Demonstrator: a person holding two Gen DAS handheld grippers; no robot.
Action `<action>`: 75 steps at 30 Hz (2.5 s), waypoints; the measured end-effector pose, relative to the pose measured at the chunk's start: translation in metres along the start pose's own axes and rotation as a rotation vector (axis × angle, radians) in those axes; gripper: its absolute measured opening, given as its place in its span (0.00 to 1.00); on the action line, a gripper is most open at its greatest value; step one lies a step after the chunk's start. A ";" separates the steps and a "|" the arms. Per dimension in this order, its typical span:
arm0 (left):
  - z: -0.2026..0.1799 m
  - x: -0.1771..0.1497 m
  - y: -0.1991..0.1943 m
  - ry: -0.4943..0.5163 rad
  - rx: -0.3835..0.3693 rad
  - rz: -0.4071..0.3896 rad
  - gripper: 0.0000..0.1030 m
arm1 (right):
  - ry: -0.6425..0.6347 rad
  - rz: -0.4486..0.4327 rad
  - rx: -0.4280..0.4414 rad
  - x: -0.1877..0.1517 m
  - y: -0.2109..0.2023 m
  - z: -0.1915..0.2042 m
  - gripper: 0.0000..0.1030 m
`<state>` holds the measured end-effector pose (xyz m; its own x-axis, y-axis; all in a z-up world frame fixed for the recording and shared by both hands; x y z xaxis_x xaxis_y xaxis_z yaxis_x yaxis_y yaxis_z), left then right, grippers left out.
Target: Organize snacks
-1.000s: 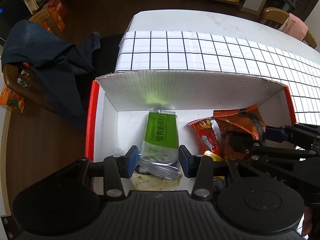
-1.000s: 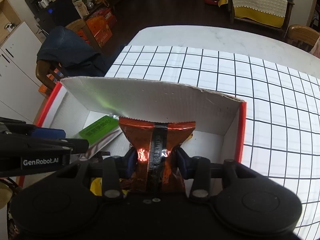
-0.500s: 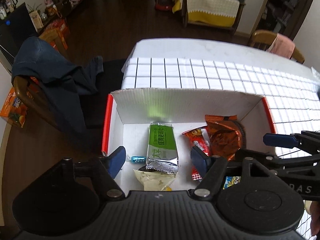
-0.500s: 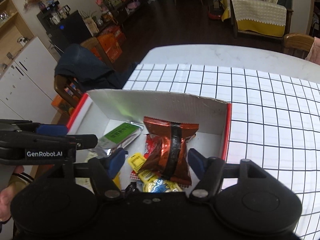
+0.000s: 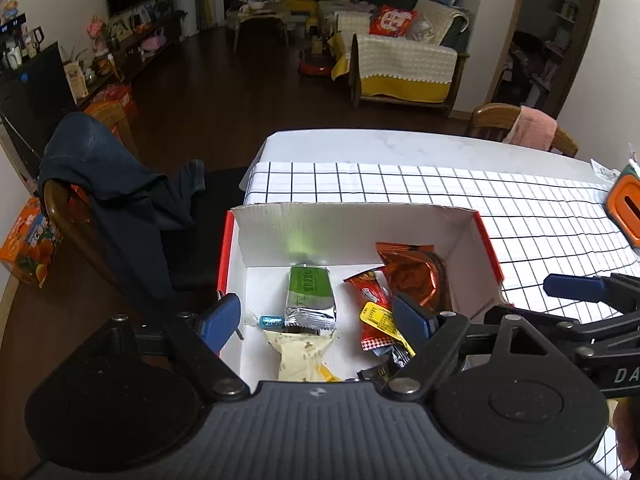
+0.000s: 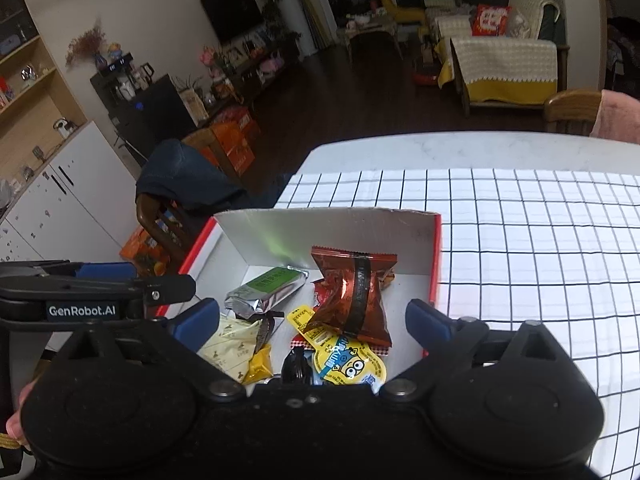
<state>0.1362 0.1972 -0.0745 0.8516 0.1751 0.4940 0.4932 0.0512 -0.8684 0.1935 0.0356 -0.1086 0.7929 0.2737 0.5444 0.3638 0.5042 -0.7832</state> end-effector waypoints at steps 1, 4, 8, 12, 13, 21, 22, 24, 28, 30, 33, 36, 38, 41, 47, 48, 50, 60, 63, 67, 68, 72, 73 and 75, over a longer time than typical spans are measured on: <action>-0.001 -0.002 -0.003 0.005 0.003 -0.009 0.81 | -0.001 -0.013 -0.004 -0.002 -0.003 0.001 1.00; -0.004 -0.008 -0.010 0.008 0.001 -0.031 0.84 | -0.014 -0.053 -0.020 -0.006 -0.010 0.004 1.00; -0.006 -0.015 -0.022 -0.003 -0.014 -0.064 0.96 | -0.034 -0.090 -0.032 -0.011 -0.019 0.010 1.00; -0.006 -0.020 -0.030 -0.015 -0.014 -0.079 0.99 | -0.043 -0.117 -0.035 -0.017 -0.028 0.012 1.00; -0.007 -0.022 -0.031 -0.019 -0.016 -0.078 0.99 | -0.041 -0.123 -0.040 -0.018 -0.030 0.012 1.00; -0.012 -0.036 -0.038 -0.021 -0.027 -0.071 0.99 | -0.034 -0.153 -0.074 -0.034 -0.041 0.010 1.00; -0.013 -0.039 -0.039 -0.018 -0.020 -0.073 0.99 | -0.027 -0.159 -0.072 -0.036 -0.042 0.009 1.00; -0.015 -0.043 -0.041 -0.010 -0.015 -0.076 0.99 | -0.010 -0.159 -0.068 -0.041 -0.043 0.008 1.00; -0.018 -0.050 -0.044 -0.008 -0.012 -0.078 0.99 | 0.018 -0.153 -0.058 -0.048 -0.044 0.007 1.00; -0.019 -0.051 -0.045 -0.005 -0.010 -0.084 0.99 | 0.016 -0.161 -0.064 -0.050 -0.046 0.009 1.00; -0.022 -0.053 -0.048 0.000 -0.018 -0.087 0.99 | 0.005 -0.185 -0.072 -0.052 -0.049 0.011 1.00; -0.023 -0.054 -0.048 -0.007 -0.017 -0.089 0.99 | 0.000 -0.201 -0.076 -0.054 -0.052 0.013 1.00; -0.023 -0.054 -0.049 -0.012 -0.016 -0.089 0.99 | -0.003 -0.200 -0.075 -0.054 -0.052 0.013 1.00; -0.022 -0.054 -0.051 -0.019 -0.016 -0.094 0.99 | -0.002 -0.199 -0.071 -0.055 -0.053 0.013 1.00; -0.021 -0.055 -0.055 -0.031 -0.024 -0.105 0.99 | -0.004 -0.209 -0.088 -0.055 -0.056 0.014 1.00; -0.021 -0.055 -0.055 -0.033 -0.023 -0.107 0.99 | -0.005 -0.211 -0.091 -0.055 -0.056 0.014 1.00; -0.021 -0.055 -0.056 -0.034 -0.025 -0.106 0.99 | -0.002 -0.215 -0.099 -0.055 -0.057 0.014 1.00; -0.024 -0.057 -0.060 -0.031 -0.023 -0.115 0.99 | 0.025 -0.231 -0.130 -0.055 -0.062 0.009 1.00; -0.024 -0.058 -0.062 -0.029 -0.021 -0.120 0.99 | 0.027 -0.229 -0.139 -0.054 -0.062 0.009 1.00; -0.024 -0.058 -0.062 -0.027 -0.021 -0.126 0.99 | 0.030 -0.228 -0.145 -0.054 -0.061 0.010 1.00; -0.024 -0.059 -0.062 -0.026 -0.024 -0.127 0.99 | 0.030 -0.228 -0.146 -0.055 -0.061 0.010 1.00; -0.024 -0.059 -0.063 -0.021 -0.024 -0.133 0.99 | 0.028 -0.228 -0.145 -0.054 -0.060 0.011 1.00; -0.024 -0.059 -0.064 -0.021 -0.022 -0.134 0.99 | 0.027 -0.230 -0.146 -0.054 -0.060 0.011 1.00; -0.024 -0.059 -0.064 -0.022 -0.023 -0.134 0.99 | 0.026 -0.234 -0.146 -0.054 -0.061 0.011 1.00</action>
<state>0.0589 0.1603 -0.0471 0.7739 0.1894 0.6043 0.6064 0.0532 -0.7934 0.1228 -0.0009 -0.0871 0.6907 0.1415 0.7091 0.6036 0.4272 -0.6732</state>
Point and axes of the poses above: each gripper's, at about its wrist camera, not at the fingertips, and y roughly the way its jaws point, z to its left, x to its top, the point moved 6 cm from there along y, roughly the way its jaws point, and after that the axes turned 8 degrees about z, right-handed, at the moved point
